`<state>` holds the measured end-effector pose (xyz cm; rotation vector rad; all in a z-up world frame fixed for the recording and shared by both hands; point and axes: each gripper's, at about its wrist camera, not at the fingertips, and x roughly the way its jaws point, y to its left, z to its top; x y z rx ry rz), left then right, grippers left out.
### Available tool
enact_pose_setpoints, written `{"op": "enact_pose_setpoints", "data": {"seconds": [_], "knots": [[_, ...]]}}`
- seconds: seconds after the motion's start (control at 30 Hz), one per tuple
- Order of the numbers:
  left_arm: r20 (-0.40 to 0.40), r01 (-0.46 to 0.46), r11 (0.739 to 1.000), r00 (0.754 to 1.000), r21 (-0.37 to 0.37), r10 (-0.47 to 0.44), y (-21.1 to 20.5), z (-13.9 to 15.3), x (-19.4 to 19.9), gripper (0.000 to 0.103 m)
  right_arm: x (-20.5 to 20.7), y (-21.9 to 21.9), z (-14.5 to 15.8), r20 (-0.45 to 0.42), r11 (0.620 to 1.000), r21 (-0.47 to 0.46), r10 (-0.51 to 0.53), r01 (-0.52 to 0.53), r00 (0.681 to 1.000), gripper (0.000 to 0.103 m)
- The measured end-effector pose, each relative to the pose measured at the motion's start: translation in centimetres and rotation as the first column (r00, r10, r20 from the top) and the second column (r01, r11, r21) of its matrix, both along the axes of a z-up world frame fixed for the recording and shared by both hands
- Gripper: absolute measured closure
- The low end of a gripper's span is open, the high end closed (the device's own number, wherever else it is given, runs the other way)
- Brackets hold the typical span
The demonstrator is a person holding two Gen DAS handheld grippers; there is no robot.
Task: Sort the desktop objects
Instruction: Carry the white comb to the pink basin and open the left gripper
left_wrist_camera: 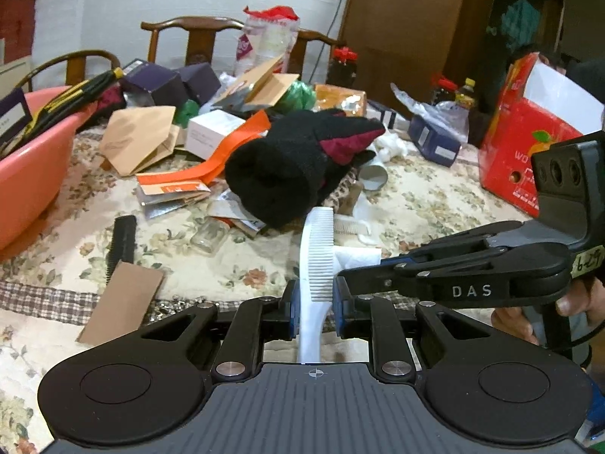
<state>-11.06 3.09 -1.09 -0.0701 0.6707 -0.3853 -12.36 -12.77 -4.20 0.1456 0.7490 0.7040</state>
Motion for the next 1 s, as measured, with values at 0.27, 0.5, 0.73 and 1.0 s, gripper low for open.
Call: {"op": "enact_pose_setpoints", "data": {"seconds": [0.27, 0.5, 0.73, 1.0], "knots": [[0.061, -0.029, 1.0, 0.998, 0.005, 0.029, 1.4, 2.2, -1.6, 0.09, -0.6, 1.6, 2.4, 0.049, 0.999, 0.022, 0.031, -0.032, 0.998, 0.099], [0.157, -0.08, 0.997, 0.985, 0.003, 0.078, 3.8, 6.4, -3.2, 0.089, -1.2, 4.2, 6.7, 0.153, 0.996, 0.05, 0.067, -0.075, 0.986, 0.099], [0.27, -0.156, 0.988, 0.952, 0.022, 0.144, 6.7, 11.5, -3.3, 0.089, -0.4, 8.3, 12.1, 0.277, 0.991, 0.05, 0.105, -0.124, 0.955, 0.099], [0.346, -0.33, 0.943, 0.891, 0.048, 0.295, 12.8, 15.7, 0.2, 0.089, 5.8, 16.3, 16.9, 0.349, 0.984, 0.041, 0.151, -0.176, 0.925, 0.099]]}}
